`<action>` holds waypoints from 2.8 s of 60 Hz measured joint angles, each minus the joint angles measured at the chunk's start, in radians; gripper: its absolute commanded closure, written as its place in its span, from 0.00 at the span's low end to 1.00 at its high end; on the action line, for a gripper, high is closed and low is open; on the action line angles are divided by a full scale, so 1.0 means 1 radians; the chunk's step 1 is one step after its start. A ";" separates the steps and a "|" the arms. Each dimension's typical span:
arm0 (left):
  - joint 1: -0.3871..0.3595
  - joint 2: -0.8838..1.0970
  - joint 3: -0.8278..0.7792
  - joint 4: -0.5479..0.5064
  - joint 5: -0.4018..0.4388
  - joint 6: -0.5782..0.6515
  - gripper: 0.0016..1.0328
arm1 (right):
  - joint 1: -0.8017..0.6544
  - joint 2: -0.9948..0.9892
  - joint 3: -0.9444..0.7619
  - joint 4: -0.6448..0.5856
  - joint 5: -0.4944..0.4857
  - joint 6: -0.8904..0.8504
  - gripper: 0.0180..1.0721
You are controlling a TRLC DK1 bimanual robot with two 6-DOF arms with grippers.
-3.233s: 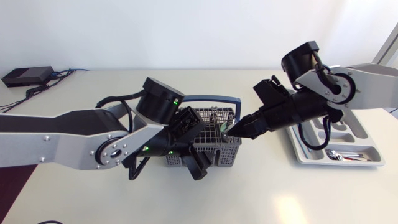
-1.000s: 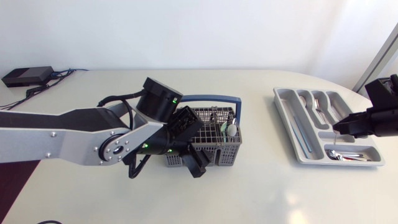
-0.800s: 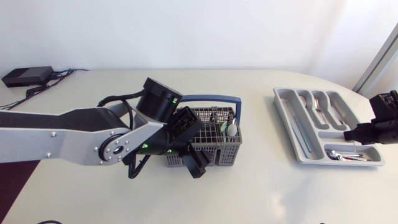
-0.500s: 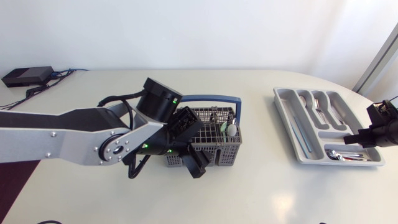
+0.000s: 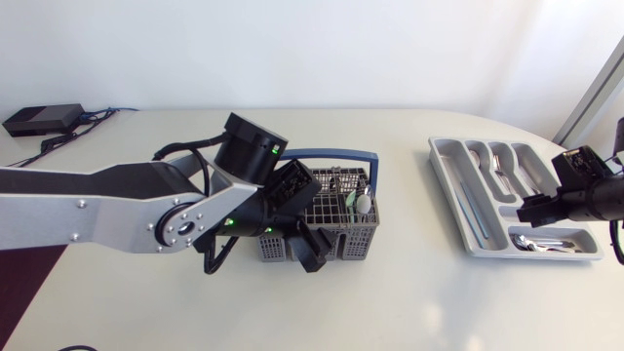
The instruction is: Transfer all utensils from the basket to the drawer tray.
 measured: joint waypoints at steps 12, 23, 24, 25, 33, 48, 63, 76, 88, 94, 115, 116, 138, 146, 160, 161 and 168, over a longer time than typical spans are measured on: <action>0.000 0.016 0.006 0.001 0.000 0.000 0.11 | 0.219 -0.137 0.000 -0.113 -0.133 0.050 0.29; -0.007 0.024 0.006 0.001 0.000 0.000 0.11 | 0.417 -0.157 0.007 -0.169 -0.264 0.118 0.30; -0.007 0.024 0.006 0.001 0.000 0.000 0.11 | 0.430 -0.156 0.009 -0.172 -0.272 0.124 0.31; -0.007 0.024 0.006 0.001 0.000 0.000 0.11 | 0.444 -0.154 0.013 -0.173 -0.281 0.132 0.33; -0.008 0.024 0.006 0.014 0.000 0.000 0.11 | 0.523 -0.103 0.066 -0.186 -0.364 0.187 0.50; -0.025 0.037 0.006 0.058 0.000 -0.027 0.11 | 0.591 0.043 0.137 -0.185 -0.453 0.268 0.58; -0.025 0.054 0.006 0.058 0.000 -0.027 0.11 | 0.632 0.153 0.194 -0.171 -0.465 0.291 0.62; -0.024 0.062 0.006 0.058 0.000 -0.027 0.11 | 0.677 0.202 0.220 -0.158 -0.466 0.313 0.71; -0.024 0.062 0.006 0.058 0.000 -0.027 0.11 | 0.700 0.214 0.226 -0.134 -0.453 0.332 0.95; -0.024 0.062 0.006 0.058 0.000 -0.027 0.11 | 0.702 0.214 0.226 -0.134 -0.451 0.336 0.95; -0.024 0.062 0.006 0.058 0.000 -0.027 0.11 | 0.702 0.167 0.284 -0.205 -0.456 0.339 0.95; -0.024 0.062 0.006 0.058 0.000 -0.027 0.11 | 0.702 0.163 0.286 -0.210 -0.457 0.339 0.95; -0.024 0.062 0.006 0.058 0.000 -0.027 0.11 | 0.712 0.081 0.336 -0.309 -0.486 0.343 0.95; -0.024 0.062 0.006 0.058 0.000 -0.027 0.11 | 0.731 0.021 0.374 -0.370 -0.488 0.325 0.95; -0.024 0.062 0.006 0.057 0.000 -0.027 0.11 | 0.741 -0.061 0.409 -0.452 -0.515 0.246 0.95; -0.024 0.062 0.006 0.057 0.000 -0.027 0.11 | 0.735 -0.079 0.409 -0.456 -0.515 0.243 0.95; -0.024 0.062 0.006 0.057 0.000 -0.027 0.11 | 0.673 -0.147 0.409 -0.459 -0.507 0.258 0.95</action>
